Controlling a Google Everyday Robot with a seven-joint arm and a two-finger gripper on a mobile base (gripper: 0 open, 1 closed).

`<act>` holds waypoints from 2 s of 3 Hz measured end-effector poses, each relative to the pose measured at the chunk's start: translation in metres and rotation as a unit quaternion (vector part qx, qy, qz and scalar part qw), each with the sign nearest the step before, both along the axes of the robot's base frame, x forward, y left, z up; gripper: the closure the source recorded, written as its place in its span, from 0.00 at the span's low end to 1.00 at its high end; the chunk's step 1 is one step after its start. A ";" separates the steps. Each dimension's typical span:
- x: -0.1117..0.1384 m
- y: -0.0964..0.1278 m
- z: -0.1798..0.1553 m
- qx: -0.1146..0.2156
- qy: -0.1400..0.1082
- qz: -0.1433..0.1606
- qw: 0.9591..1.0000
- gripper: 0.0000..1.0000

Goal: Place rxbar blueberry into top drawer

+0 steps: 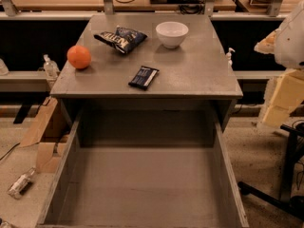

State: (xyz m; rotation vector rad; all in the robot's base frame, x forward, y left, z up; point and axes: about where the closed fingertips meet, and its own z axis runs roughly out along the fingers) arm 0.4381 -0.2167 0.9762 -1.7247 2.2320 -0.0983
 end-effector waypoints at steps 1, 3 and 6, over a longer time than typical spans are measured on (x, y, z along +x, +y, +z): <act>0.000 0.000 0.000 0.000 0.000 0.000 1.000 0.00; 0.062 0.023 -0.016 0.092 0.024 -0.050 0.994 0.00; 0.112 0.069 -0.068 0.141 0.112 -0.293 0.939 0.00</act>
Offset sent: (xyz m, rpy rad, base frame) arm 0.0401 0.0110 -0.0103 0.1120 0.0046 -0.0405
